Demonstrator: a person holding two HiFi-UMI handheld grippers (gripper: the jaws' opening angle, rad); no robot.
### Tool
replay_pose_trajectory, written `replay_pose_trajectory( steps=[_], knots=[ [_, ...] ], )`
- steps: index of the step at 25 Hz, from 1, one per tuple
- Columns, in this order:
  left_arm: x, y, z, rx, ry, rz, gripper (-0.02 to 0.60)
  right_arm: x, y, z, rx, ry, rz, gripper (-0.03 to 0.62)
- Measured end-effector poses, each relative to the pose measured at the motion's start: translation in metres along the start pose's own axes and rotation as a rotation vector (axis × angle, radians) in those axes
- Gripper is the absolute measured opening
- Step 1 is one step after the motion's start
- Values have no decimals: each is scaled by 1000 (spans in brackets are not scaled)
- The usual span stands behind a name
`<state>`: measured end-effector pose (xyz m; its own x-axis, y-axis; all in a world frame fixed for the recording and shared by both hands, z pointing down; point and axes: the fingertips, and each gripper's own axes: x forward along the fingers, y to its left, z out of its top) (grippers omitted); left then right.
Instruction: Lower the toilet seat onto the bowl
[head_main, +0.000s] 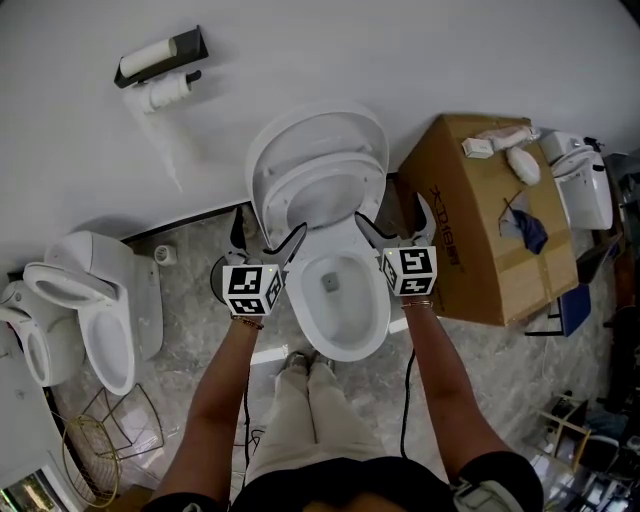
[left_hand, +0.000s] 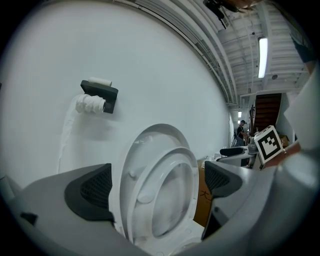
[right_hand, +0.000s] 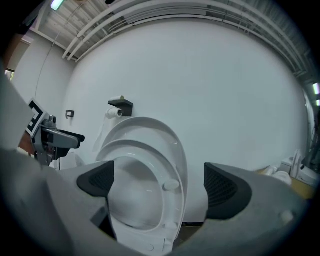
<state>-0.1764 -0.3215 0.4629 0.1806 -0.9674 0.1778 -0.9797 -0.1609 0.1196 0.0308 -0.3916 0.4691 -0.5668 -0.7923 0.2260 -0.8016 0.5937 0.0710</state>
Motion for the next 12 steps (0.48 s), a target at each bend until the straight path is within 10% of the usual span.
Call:
replay_pose_trajectory(
  steps=[12],
  knots=[
    [28,10,-15,1,64,-27,557,56,-21,1,-71,24,-21,513]
  ],
)
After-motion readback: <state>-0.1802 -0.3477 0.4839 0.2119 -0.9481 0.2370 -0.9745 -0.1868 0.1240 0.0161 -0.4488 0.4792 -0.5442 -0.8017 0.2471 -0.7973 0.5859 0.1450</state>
